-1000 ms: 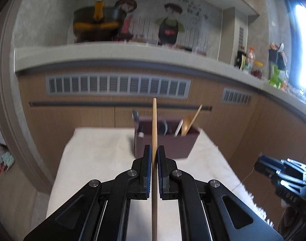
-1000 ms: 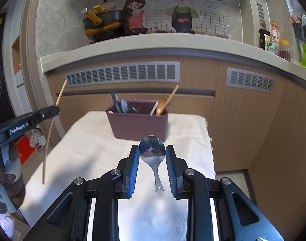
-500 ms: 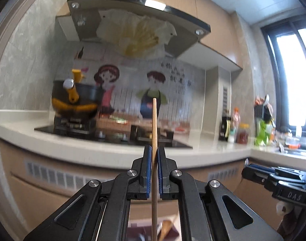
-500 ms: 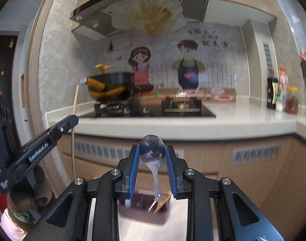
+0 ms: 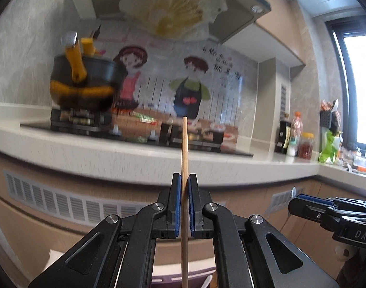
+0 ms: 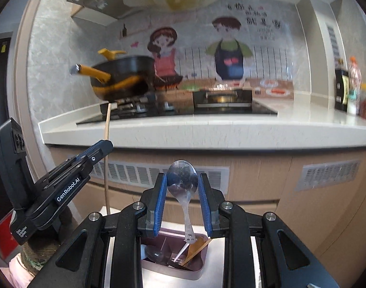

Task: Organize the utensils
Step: 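Lift the chopstick and dark spoon, lower them into the caddy, open both grippers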

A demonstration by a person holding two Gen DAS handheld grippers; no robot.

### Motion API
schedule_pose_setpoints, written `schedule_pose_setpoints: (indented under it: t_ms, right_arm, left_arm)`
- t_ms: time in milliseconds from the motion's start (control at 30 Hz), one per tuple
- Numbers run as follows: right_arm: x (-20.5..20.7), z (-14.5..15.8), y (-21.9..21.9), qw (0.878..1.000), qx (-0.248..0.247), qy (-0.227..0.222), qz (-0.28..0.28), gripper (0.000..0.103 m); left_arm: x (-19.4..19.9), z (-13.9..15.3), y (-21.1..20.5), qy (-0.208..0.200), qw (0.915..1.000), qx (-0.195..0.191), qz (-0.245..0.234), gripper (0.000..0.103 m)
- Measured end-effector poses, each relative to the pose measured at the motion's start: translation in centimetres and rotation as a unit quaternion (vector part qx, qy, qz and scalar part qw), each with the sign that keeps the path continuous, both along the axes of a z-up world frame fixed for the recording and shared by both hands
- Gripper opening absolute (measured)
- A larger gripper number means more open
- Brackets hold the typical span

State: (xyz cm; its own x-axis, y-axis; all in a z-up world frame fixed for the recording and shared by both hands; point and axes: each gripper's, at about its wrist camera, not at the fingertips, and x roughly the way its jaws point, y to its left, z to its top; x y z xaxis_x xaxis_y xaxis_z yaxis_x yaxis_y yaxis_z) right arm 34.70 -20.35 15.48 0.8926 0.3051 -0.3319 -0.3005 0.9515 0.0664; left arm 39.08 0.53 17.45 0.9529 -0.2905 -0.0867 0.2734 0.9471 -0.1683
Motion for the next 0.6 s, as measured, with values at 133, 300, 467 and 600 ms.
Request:
schedule_pose_setpoints:
  t_ms: [133, 300, 467, 600]
  right_arm:
    - [1.7, -2.5, 0.6, 1.0, -0.009, 0.02, 0.002, 0.025]
    - [3.6, -5.4, 1.3, 0.999, -0.018, 0.048, 0.004, 0.025]
    - [5.1, -8.1, 1.9, 0.996, -0.019, 0.083, 0.012, 0.025]
    - [6.1, -10.4, 2.6, 0.993, -0.021, 0.113, 0.016, 0.024]
  left_arm:
    - [2.1, -2.9, -0.1, 0.025, 0.9997, 0.002, 0.004, 0.006]
    - [4.0, -6.2, -0.2, 0.061, 0.9981, 0.004, 0.0, 0.006]
    - [4.7, -8.9, -0.1, 0.094, 0.9955, 0.006, -0.007, 0.006]
    - [4.8, -11.0, -0.2, 0.124, 0.9921, 0.014, -0.011, 0.006]
